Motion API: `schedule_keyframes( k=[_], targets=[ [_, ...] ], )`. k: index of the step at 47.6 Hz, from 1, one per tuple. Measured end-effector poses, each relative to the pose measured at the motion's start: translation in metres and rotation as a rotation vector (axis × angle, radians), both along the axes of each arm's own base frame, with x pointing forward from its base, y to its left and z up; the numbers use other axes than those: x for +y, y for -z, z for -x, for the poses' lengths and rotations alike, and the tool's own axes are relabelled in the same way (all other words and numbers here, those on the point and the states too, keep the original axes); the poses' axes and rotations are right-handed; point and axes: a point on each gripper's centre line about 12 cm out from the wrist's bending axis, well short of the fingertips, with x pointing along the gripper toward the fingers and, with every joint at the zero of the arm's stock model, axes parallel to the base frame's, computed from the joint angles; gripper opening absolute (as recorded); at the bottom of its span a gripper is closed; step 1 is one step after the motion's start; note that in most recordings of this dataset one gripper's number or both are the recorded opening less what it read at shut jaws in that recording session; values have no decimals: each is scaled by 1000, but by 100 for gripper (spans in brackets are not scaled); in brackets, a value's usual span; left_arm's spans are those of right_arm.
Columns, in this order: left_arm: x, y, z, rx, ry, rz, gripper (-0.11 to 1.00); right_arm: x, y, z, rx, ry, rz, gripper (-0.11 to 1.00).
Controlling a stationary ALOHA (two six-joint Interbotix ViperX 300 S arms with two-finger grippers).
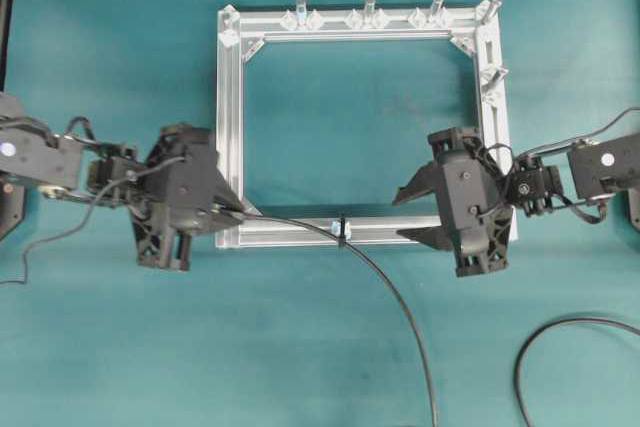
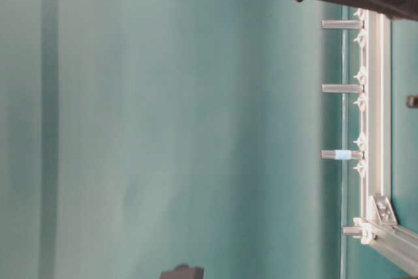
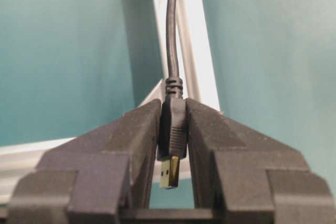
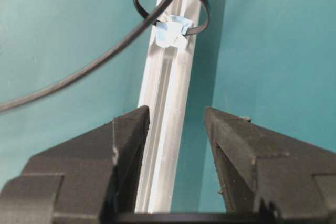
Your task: Insert the wire through the string loop located in the center.
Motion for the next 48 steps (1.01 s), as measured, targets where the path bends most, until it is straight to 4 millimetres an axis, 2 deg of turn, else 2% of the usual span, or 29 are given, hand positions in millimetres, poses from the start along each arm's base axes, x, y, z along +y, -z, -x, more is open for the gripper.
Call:
schedule_keyframes(
  k=[25,48],
  targets=[
    [4,-6,37,25,-8,8,16,0,0,0,0,1,-1,49],
    [5,-2,42,38,-35,31,16,0,1,0,2,1,-1,49]
  ],
)
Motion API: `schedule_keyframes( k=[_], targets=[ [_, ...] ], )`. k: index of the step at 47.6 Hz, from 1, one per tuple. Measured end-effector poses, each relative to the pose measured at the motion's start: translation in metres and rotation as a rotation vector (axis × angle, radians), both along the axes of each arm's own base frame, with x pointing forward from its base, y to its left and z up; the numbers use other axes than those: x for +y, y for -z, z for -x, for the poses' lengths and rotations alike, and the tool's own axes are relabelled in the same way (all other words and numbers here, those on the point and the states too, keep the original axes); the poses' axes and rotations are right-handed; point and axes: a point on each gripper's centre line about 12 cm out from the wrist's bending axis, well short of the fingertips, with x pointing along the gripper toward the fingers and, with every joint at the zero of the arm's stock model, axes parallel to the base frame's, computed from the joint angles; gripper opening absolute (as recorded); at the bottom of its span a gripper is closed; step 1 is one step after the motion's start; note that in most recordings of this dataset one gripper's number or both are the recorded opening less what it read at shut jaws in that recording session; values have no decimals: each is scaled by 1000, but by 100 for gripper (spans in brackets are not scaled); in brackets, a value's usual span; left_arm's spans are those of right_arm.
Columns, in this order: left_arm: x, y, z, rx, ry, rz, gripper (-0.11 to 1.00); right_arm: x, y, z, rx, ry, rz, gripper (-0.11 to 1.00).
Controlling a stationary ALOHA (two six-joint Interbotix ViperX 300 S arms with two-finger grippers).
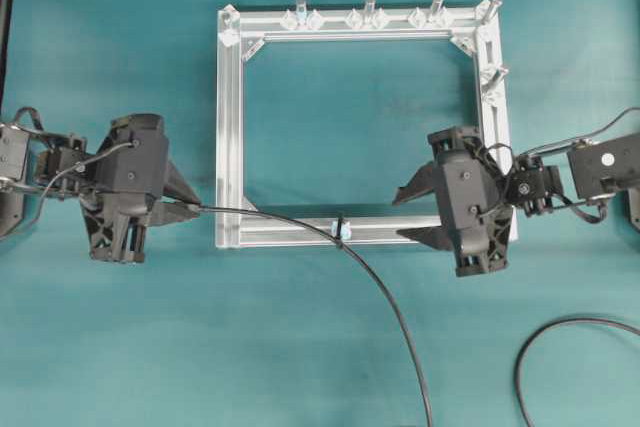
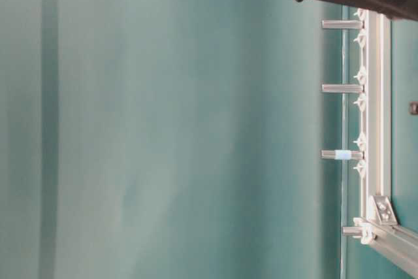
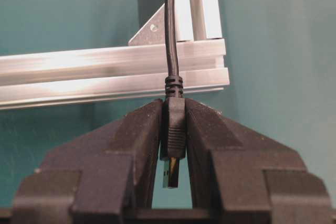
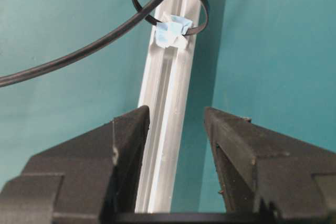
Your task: Insert the wire through the string loop located in the center.
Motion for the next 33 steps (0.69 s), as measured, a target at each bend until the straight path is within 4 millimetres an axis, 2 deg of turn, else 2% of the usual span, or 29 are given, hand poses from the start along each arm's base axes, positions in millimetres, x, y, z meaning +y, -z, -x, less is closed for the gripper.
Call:
schedule_keyframes(
  k=[12,33],
  targets=[
    [1,18,10,42,-22,14,13,0,-1,0,-2,-2,0,49],
    [-2,35,8,66,-29,21,13,1,-1,0,-3,-2,0,49]
  ],
)
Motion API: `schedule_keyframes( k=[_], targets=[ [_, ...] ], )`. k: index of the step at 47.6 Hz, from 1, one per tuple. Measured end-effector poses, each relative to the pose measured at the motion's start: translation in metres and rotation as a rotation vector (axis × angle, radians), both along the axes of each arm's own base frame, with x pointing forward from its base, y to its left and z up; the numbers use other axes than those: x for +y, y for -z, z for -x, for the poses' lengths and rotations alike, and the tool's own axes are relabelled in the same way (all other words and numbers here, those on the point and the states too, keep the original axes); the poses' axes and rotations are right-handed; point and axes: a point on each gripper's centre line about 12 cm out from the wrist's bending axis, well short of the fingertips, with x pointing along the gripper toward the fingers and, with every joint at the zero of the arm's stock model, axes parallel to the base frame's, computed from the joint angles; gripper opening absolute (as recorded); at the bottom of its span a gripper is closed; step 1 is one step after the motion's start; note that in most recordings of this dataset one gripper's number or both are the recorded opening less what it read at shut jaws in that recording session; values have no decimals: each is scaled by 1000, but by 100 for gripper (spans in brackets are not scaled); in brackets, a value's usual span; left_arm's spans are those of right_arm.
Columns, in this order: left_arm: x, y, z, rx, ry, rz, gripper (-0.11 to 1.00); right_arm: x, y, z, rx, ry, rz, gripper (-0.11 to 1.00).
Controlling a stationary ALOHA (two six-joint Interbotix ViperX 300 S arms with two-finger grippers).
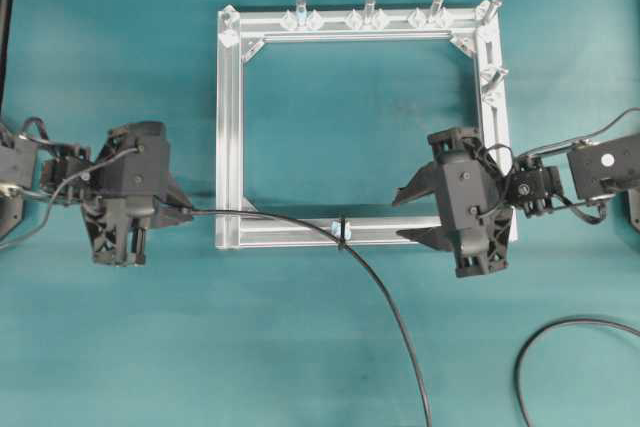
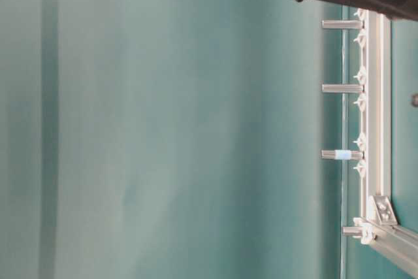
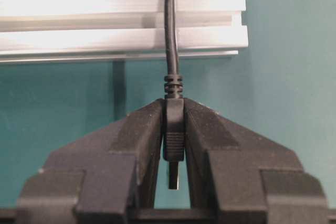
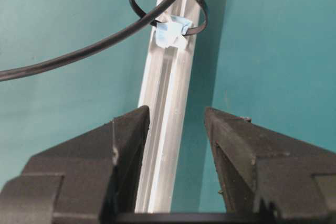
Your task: Insert the wire through the string loop located in the center.
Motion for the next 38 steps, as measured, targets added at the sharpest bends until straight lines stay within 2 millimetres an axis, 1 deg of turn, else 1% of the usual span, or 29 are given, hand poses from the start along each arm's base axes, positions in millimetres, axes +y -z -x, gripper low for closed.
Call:
schedule_keyframes(
  k=[7,38],
  targets=[
    [-3,5,-2,7,13,-2,13,0,1,0,3,-2,3,49],
    [-5,5,-4,7,18,-2,14,0,0,0,-2,0,0,49]
  ],
)
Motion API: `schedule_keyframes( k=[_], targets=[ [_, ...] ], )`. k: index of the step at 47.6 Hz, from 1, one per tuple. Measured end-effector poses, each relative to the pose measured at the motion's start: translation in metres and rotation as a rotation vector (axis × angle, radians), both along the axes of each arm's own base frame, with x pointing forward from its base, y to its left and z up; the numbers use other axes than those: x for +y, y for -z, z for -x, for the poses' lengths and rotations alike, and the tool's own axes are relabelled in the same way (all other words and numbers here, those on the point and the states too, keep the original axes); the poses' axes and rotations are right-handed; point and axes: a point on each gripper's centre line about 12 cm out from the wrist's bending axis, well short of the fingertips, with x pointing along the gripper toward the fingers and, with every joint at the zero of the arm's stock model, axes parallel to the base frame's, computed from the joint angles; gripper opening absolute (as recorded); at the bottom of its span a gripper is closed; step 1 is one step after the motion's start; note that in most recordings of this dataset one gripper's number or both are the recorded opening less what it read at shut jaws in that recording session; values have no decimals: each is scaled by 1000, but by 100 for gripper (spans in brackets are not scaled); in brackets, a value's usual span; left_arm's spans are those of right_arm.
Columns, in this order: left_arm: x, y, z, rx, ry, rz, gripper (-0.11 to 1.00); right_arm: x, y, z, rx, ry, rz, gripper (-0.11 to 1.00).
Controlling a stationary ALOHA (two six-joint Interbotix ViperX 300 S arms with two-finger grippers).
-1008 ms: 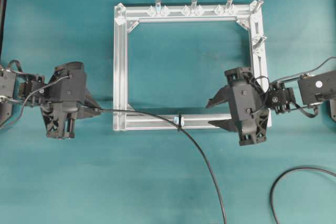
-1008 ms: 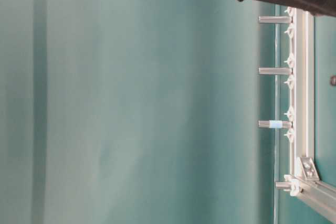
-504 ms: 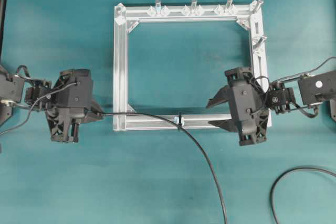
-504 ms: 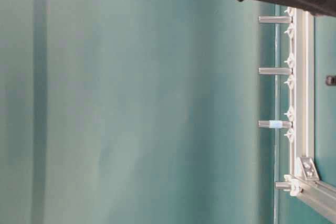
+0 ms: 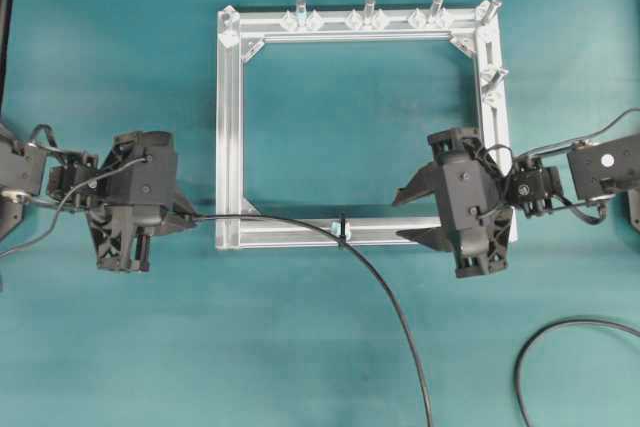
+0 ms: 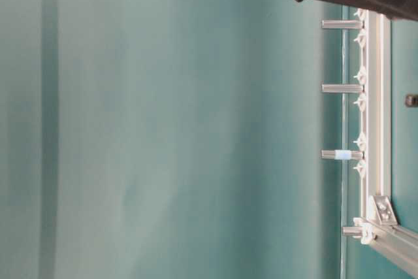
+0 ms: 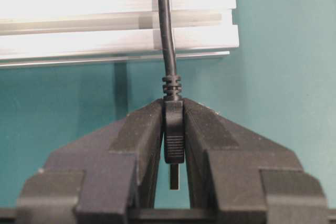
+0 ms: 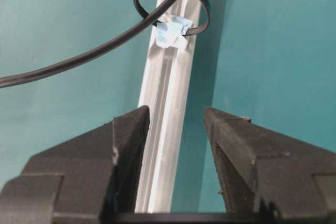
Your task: Insert the wire through the string loop located in the center.
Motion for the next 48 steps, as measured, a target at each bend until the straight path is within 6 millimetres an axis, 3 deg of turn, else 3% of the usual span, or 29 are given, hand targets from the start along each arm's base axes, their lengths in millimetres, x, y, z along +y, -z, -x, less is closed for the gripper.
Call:
schedule_keyframes(
  k=[3,12,34,48],
  targets=[
    [0,0,0,2,0,0,18,0,0,0,1,-2,2,49],
    [0,0,0,24,1,-2,70,0,0,0,0,0,0,49],
    [-1,-8,-5,-4,1,2,67,-1,0,0,2,2,0,49],
    [-1,-37,-7,-97,2,15,67,-1,-9,1,-26,2,-3,49]
  ],
)
